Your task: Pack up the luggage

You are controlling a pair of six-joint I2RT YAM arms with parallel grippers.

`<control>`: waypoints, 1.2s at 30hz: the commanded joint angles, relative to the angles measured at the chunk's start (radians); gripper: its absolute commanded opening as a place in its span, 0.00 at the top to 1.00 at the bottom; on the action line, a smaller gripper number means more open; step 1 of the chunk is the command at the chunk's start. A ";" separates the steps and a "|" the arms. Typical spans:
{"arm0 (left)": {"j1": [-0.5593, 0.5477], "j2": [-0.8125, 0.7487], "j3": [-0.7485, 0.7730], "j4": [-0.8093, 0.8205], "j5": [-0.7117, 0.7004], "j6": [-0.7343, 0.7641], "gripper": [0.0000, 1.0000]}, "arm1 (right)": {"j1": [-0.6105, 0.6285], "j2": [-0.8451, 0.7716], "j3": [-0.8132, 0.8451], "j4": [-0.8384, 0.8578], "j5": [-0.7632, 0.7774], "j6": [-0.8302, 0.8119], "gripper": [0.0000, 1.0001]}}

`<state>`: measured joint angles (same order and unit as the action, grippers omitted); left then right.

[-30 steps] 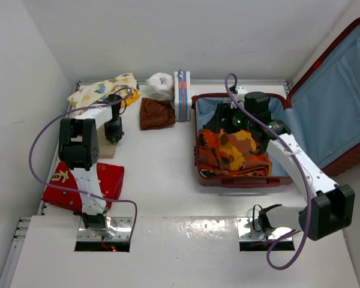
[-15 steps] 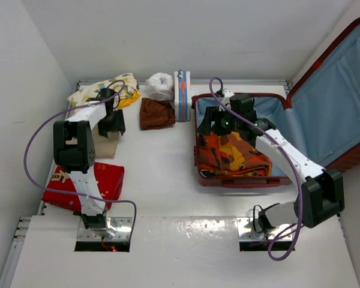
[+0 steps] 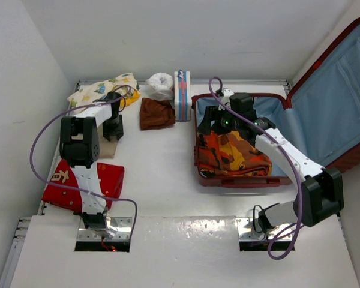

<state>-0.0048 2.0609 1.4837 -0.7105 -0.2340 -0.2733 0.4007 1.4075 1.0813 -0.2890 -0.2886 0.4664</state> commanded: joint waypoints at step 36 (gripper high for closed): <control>-0.001 -0.258 -0.026 0.069 0.759 -0.489 1.00 | 0.288 0.474 0.384 0.257 0.046 0.158 0.22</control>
<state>-0.0006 1.8584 1.4563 -0.6857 0.4309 -0.7052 0.6548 1.8378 1.3975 -0.1131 -0.2657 0.5556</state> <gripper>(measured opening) 0.028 0.772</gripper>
